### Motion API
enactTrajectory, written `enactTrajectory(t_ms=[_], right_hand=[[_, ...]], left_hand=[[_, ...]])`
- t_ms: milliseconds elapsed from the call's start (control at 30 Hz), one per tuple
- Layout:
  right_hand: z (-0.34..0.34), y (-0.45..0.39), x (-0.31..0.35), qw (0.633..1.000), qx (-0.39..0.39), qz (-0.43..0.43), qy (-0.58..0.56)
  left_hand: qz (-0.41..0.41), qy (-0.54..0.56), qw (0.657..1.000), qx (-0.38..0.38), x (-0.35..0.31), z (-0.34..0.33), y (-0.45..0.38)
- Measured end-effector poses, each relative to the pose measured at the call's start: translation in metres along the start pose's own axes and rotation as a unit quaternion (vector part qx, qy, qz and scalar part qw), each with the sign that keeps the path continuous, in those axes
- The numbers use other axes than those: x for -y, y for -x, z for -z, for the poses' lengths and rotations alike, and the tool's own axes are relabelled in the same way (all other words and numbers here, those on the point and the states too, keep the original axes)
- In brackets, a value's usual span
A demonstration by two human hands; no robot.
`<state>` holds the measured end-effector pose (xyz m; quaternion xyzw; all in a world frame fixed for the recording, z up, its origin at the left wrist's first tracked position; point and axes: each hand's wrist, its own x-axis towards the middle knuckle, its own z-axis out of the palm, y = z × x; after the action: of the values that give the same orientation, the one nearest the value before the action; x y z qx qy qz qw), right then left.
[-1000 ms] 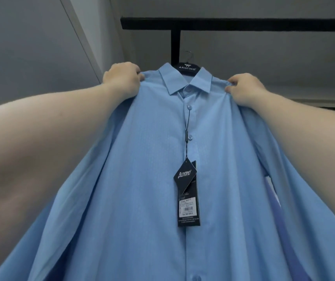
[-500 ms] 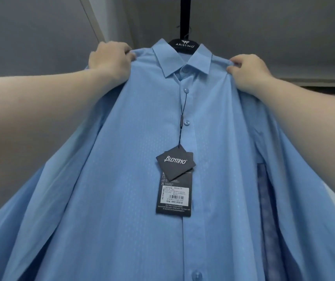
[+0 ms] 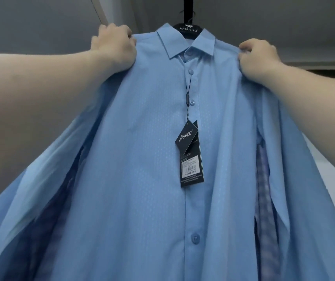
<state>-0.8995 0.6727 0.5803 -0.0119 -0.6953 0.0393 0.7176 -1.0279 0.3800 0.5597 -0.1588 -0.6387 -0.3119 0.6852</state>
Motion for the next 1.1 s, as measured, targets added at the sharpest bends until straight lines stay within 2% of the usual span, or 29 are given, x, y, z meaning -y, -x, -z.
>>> enactTrajectory(t_ms=[200, 400, 600, 733, 800, 933, 1033, 1100], right_hand=[[0.005, 0.022, -0.001, 1.000, -0.019, 0.015, 0.016], [0.006, 0.064, 0.020, 0.997, -0.010, 0.078, -0.017], [0.010, 0.136, 0.053, 0.978, 0.028, 0.191, -0.073], [0.016, 0.193, 0.073, 0.956, 0.070, 0.267, -0.098], [0.018, 0.214, 0.078, 0.961, 0.107, 0.229, -0.117], [0.016, 0.239, 0.082, 0.969, 0.197, 0.017, -0.144], [0.012, 0.255, 0.081, 0.952, 0.240, -0.106, -0.155], [0.010, 0.268, 0.078, 0.926, 0.268, -0.170, -0.203]], left_hand=[[-0.034, -0.028, 0.999, -0.002, 0.000, 0.011, 0.017], [-0.105, -0.008, 0.994, 0.008, -0.007, 0.016, 0.043], [-0.155, 0.107, 0.982, 0.024, -0.020, 0.019, 0.094], [-0.091, 0.264, 0.955, 0.097, -0.032, 0.031, 0.129], [-0.042, 0.315, 0.936, 0.149, -0.034, 0.036, 0.142], [0.067, 0.344, 0.906, 0.238, -0.030, 0.038, 0.168], [0.132, 0.371, 0.876, 0.278, -0.029, 0.036, 0.187], [0.169, 0.392, 0.855, 0.296, -0.028, 0.035, 0.199]])
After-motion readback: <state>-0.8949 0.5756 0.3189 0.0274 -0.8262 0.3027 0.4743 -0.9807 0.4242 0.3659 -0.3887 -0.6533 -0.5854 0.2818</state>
